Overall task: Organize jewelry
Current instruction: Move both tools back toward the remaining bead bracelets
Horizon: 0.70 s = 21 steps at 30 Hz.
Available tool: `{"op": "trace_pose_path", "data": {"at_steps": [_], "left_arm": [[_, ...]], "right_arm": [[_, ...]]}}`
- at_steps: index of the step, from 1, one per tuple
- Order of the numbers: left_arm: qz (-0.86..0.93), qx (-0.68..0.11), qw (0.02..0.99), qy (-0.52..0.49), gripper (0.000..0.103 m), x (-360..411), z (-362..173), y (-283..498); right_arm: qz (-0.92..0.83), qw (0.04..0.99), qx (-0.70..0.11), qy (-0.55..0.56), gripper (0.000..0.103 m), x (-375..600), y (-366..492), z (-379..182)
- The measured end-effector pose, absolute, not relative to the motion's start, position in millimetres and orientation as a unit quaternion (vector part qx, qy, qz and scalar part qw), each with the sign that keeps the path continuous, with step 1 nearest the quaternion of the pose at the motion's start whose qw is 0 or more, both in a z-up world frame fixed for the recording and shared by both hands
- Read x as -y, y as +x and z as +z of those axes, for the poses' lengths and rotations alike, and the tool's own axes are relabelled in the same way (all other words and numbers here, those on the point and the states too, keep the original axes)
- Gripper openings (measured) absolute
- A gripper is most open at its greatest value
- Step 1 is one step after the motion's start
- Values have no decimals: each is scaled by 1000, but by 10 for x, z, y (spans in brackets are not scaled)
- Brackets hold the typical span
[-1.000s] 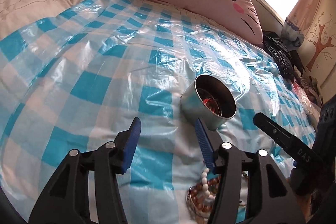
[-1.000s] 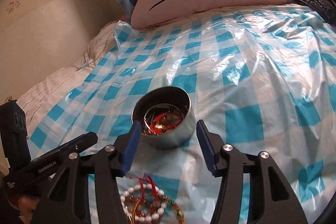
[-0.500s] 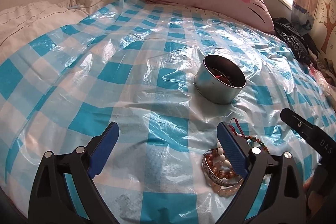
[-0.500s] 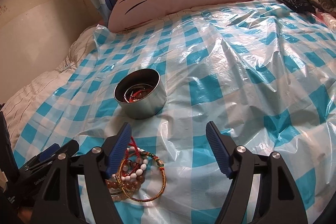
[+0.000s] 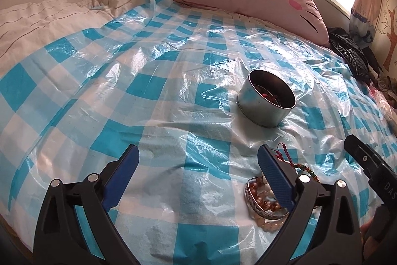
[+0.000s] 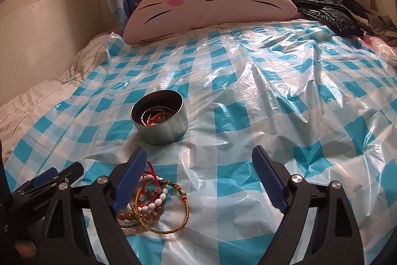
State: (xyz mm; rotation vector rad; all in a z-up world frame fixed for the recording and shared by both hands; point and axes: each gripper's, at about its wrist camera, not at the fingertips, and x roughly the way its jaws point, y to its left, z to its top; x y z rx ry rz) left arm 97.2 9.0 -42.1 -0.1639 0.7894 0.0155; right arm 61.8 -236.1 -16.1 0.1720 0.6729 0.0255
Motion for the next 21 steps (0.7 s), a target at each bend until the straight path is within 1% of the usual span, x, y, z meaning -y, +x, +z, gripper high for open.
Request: {"op": "trace_pose_path", "data": {"at_steps": [4,9,12,17,21], "left_arm": [[4,-382,921,-81,93,-88,-418,952],[2,-385,917,-99,94,-158,-435,967],[4,-386,916,-110,94,-193,-446,982],[7,-388,916,-104,94,-164,-464,996],[10,-391,915,-101,94,-164,-472,1008]], "right_arm": [[21,933,-349,88,85,2361,615,-186],[31,905,-415,89,85,2394,702,-332],[49,884,-460,59,85,2277,776,-464],[39,864,-503,-11,85,2073,884,-633],[-31,866,-497,-44,85,2190,930,-666]]}}
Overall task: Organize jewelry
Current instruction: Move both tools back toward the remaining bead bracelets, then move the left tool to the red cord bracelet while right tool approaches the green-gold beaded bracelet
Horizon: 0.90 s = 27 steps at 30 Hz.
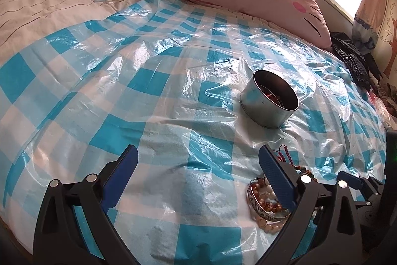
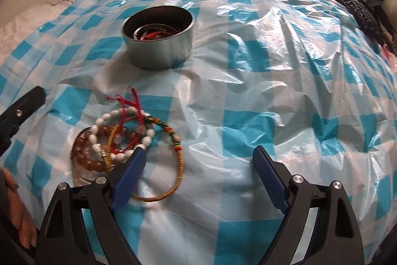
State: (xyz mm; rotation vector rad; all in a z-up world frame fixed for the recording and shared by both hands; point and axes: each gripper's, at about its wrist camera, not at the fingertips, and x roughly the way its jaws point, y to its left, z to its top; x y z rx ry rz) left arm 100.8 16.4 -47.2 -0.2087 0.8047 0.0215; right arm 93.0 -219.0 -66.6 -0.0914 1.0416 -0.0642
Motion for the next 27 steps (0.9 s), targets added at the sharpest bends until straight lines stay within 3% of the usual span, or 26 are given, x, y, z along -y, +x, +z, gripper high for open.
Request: {"op": "trace_pose_path", "data": {"at_steps": [6,13,17,22,27], "left_arm": [[17,-393,914,-102,94,-166,-479,1021],[21,-394,914,-92,94,-147,-486,1028],[21,-396,914,-86,94,-125,-495,1035],[16,-393,917,-69,94,-44,-483,1030],[9,-384,922,-39,94,81,-455,1002]], "right_arm": [[-50,888,-455,49,85,2629,849,-535],[-66,868,-492,8,86,2579,1059,-711],[-137,874,-461,68,86,2948,955,-666],[-56,898,-424,102,86,2928,888,-526],[5,887,-457,69,86,2646,1008,-621]]}}
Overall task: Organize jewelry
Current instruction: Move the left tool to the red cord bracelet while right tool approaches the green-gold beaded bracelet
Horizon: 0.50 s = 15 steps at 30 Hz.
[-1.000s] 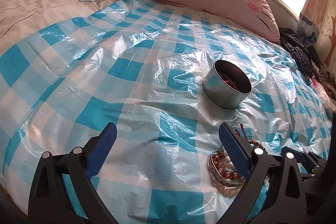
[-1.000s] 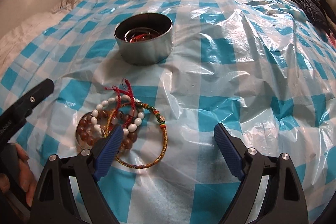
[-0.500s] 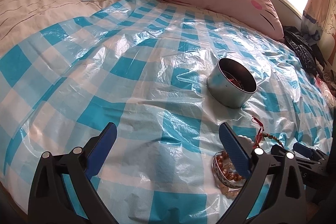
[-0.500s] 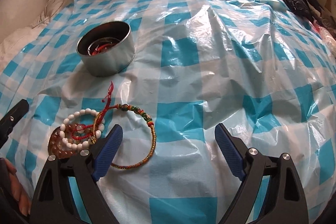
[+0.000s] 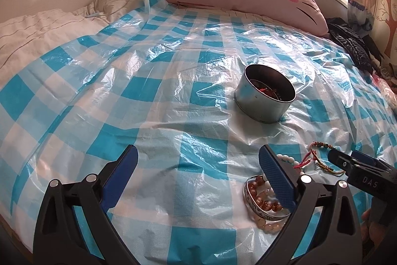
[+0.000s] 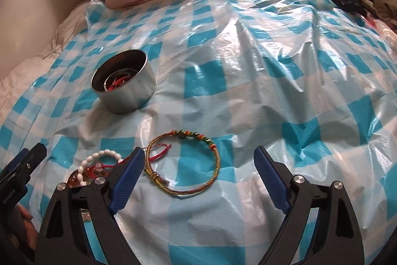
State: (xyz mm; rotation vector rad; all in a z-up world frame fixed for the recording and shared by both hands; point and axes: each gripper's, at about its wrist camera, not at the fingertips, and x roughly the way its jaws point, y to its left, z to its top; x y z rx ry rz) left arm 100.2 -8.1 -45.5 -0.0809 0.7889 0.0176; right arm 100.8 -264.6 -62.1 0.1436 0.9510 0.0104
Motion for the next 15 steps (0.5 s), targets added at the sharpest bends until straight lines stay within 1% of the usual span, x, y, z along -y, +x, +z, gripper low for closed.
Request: {"op": "trace_pose_path", "data": {"at_steps": [4,15], "left_arm": [[6,-387,922,-29,94,122,-459,1010],[6,-388,921,-30,94,115,-465,1020]], "right_arm": [[14,873,-480,84,86,2659,1050,-737],[8,879,-469,87,86,2696,1015,-702]]}}
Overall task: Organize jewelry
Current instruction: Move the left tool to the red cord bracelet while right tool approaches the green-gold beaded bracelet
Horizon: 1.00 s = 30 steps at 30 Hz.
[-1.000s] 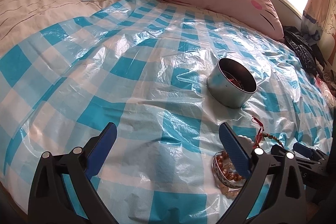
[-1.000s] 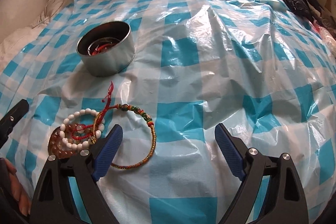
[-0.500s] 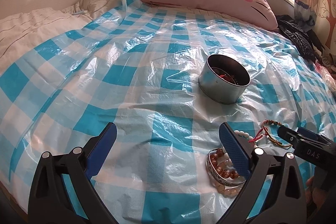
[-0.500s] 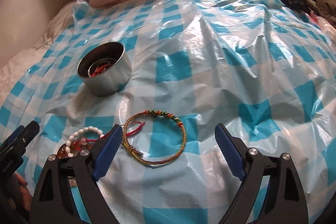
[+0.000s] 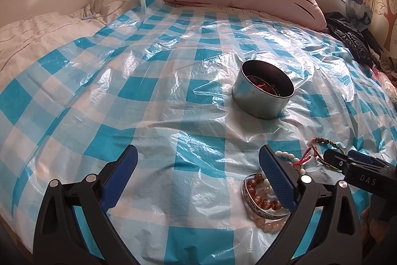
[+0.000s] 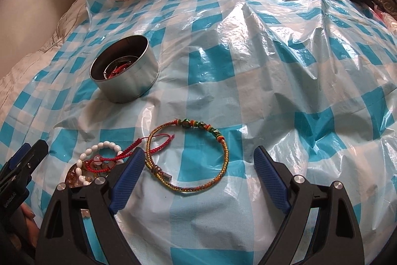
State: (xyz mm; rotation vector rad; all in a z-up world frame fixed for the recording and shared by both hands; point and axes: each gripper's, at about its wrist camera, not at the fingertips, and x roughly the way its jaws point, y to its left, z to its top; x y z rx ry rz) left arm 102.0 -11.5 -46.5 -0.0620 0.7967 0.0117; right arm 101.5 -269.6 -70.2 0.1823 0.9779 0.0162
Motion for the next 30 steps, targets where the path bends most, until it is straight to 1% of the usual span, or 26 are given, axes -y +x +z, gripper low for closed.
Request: {"op": "trace_pose_path", "data": {"at_steps": [16,26,30], "left_arm": [[4,-386,922,-32,95,107,-459,1012],[2,-385,922,-33,95,103,-453,1006],[-50,-365,929,-23,95,267,-385,936]], "right_arm": [[0,886,-457,78,86,2672,981,-647],[-42,901,-422,84,86,2798,886,-519],[-83,904,-402,116,86,2999,800,-471]]}}
